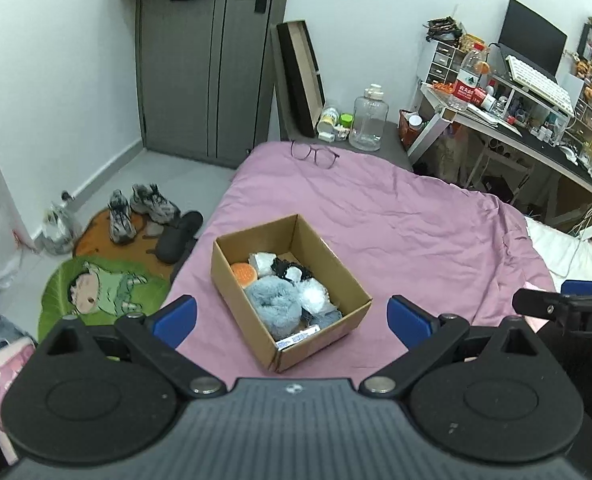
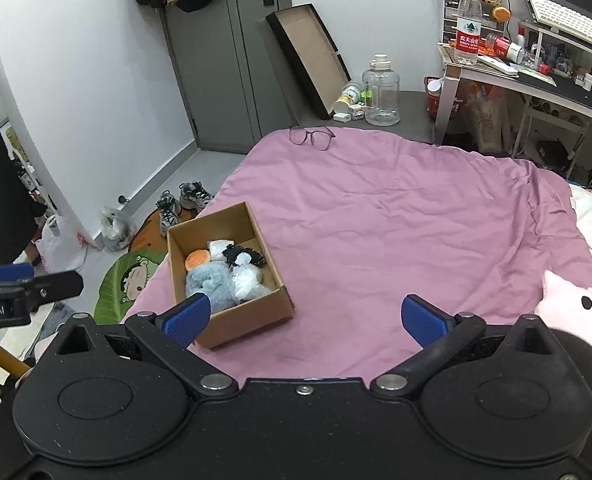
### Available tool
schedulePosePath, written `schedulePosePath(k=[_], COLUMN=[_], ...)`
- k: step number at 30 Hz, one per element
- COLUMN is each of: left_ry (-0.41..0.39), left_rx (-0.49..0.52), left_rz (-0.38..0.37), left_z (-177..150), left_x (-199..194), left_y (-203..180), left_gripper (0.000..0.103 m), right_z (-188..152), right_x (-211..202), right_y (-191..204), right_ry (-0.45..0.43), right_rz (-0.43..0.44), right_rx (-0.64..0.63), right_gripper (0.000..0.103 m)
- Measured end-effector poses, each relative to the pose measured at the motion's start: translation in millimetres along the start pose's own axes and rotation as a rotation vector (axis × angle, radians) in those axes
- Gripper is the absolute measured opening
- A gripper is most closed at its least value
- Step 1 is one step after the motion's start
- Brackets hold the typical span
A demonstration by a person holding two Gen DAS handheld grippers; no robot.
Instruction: Organize soft objects
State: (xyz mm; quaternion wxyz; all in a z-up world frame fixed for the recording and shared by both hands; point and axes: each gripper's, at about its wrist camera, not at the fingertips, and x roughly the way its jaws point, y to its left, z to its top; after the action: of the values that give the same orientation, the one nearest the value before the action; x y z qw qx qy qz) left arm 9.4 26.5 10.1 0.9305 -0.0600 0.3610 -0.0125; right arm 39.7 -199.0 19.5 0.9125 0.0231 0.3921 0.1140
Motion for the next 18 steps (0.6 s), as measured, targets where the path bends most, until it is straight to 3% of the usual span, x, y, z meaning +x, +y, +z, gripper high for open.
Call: schedulePosePath(k=[5, 18], left_ry=[0.002, -0.043], left_rx=[-0.019, 0.025], left_rz=[-0.036, -0.03], left_z=[-7.6, -19.9], left_x=[-5.7, -12.8], left_y=[-6.8, -11.6], left_gripper=[0.101, 0.101], right_z=[-11.6, -31.3], right_x=[-6.3, -17.9], right_y=[-3.9, -3.1], right_ry=[-0.012, -0.069], right_rz=[-0.014, -0.076], right_rx=[0.021, 0.022], right_gripper=[0.103, 0.103])
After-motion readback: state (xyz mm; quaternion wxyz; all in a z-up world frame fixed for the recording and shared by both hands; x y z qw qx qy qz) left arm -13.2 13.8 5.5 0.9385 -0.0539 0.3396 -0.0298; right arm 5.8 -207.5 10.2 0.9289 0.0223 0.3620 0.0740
